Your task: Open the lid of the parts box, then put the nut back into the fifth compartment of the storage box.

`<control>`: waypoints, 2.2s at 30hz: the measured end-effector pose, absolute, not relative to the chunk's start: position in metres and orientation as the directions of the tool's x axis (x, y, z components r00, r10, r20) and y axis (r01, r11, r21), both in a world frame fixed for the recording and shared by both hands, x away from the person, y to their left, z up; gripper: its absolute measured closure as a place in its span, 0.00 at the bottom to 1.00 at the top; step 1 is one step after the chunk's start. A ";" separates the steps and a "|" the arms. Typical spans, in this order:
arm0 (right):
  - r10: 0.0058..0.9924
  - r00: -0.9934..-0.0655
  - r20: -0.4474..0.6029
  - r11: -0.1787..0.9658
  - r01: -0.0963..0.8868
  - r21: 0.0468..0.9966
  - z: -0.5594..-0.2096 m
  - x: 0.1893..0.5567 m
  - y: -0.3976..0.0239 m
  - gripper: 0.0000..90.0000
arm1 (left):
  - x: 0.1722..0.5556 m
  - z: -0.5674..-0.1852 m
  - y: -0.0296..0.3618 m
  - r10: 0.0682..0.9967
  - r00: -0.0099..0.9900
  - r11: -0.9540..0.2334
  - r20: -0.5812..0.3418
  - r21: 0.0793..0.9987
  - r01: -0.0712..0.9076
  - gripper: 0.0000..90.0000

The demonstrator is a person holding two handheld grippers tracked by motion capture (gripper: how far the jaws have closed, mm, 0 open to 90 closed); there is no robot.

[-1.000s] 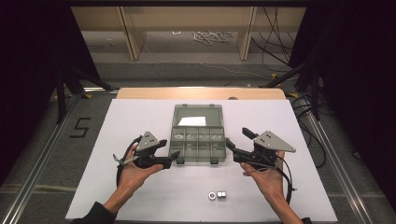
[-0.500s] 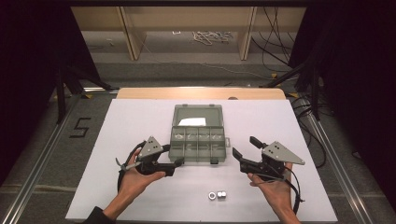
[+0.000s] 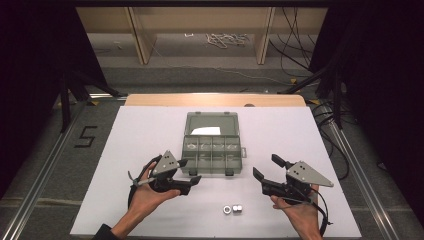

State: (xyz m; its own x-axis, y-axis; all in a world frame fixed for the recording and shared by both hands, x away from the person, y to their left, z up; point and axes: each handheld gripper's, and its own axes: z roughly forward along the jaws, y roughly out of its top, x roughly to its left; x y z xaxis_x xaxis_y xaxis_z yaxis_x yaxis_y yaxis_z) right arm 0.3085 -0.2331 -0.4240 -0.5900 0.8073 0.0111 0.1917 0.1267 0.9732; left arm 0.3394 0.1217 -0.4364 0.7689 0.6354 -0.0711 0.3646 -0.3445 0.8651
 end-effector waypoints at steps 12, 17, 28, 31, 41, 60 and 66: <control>0.800 -0.601 0.007 0.155 0.217 0.964 -0.426 0.298 -0.232 0.26 | 0.331 -0.436 0.114 0.590 0.805 -0.381 -0.060 0.859 0.343 0.30; 0.797 -0.604 0.010 0.153 0.218 0.964 -0.426 0.296 -0.235 0.26 | 0.326 -0.436 0.106 0.570 0.820 -0.419 -0.050 0.841 0.342 0.29; 0.798 -0.602 0.008 0.147 0.208 0.967 -0.427 0.292 -0.235 0.26 | 0.316 -0.441 0.089 0.493 0.870 -0.510 -0.016 0.805 0.304 0.30; 0.799 -0.601 0.004 0.157 0.216 0.964 -0.426 0.292 -0.235 0.26 | 0.313 -0.442 0.084 0.472 0.882 -0.544 -0.005 0.785 0.296 0.30; 0.802 -0.597 -0.002 0.161 0.213 0.964 -0.425 0.292 -0.234 0.27 | 0.310 -0.449 0.070 0.404 0.915 -0.639 0.014 0.720 0.271 0.30; 0.796 -0.606 -0.009 0.188 0.232 0.954 -0.425 0.291 -0.235 0.28 | 0.303 -0.466 0.018 0.249 0.967 -0.800 0.058 0.574 0.172 0.35; 0.790 -0.613 -0.007 0.182 0.224 0.957 -0.426 0.292 -0.234 0.28 | 0.307 -0.468 0.013 0.244 0.970 -0.804 0.024 0.563 0.189 0.43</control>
